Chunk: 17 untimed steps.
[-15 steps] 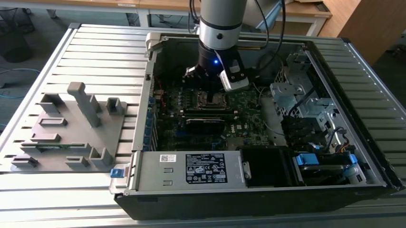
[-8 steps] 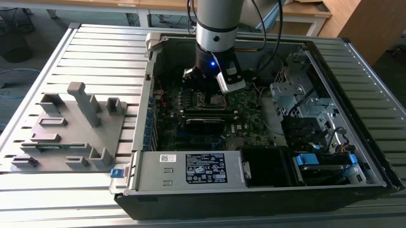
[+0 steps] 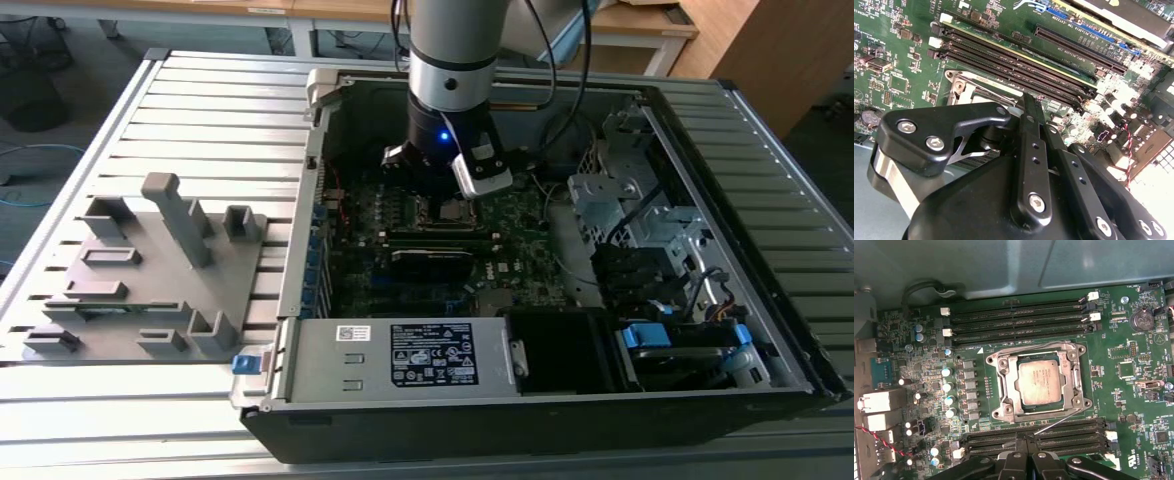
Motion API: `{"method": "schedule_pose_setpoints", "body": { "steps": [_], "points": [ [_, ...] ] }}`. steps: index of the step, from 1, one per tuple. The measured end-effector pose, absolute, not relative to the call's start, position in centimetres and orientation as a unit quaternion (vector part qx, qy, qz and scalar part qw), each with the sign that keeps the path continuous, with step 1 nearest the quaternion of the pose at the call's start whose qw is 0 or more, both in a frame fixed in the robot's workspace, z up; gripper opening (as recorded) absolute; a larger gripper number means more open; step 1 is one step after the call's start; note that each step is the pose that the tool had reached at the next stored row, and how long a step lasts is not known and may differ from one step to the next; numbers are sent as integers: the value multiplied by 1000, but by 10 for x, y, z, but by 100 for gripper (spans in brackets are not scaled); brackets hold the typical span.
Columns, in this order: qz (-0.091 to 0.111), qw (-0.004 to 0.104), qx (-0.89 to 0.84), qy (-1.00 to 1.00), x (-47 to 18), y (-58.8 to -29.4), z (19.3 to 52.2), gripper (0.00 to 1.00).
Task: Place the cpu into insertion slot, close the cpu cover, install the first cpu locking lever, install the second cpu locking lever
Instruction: 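Install the second cpu locking lever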
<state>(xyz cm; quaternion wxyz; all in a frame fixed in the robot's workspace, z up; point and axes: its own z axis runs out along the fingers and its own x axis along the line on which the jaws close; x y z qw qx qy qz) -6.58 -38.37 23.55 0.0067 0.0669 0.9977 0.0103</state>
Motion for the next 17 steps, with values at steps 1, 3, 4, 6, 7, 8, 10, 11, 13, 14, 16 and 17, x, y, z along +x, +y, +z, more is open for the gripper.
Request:
{"method": "schedule_pose_setpoints", "body": {
  "steps": [1,3,4,6,7,8,10,11,13,14,16,17],
  "points": [
    [10,7,67,998,-66,-384,235,10],
    [11,7,67,998,-66,-384,235,10],
    [11,7,67,998,-66,-384,234,10],
    [10,7,67,998,-67,-384,233,10],
    [10,7,67,998,-68,-384,233,10],
    [10,7,67,998,-69,-384,232,10],
    [10,7,67,998,-70,-384,231,10],
    [10,7,67,998,-71,-384,230,10],
    [10,7,67,998,-71,-384,228,10],
    [10,7,67,998,-71,-384,228,10],
    [10,7,67,998,-71,-384,227,10],
    [10,7,67,998,-71,-384,227,10]
  ]
}}
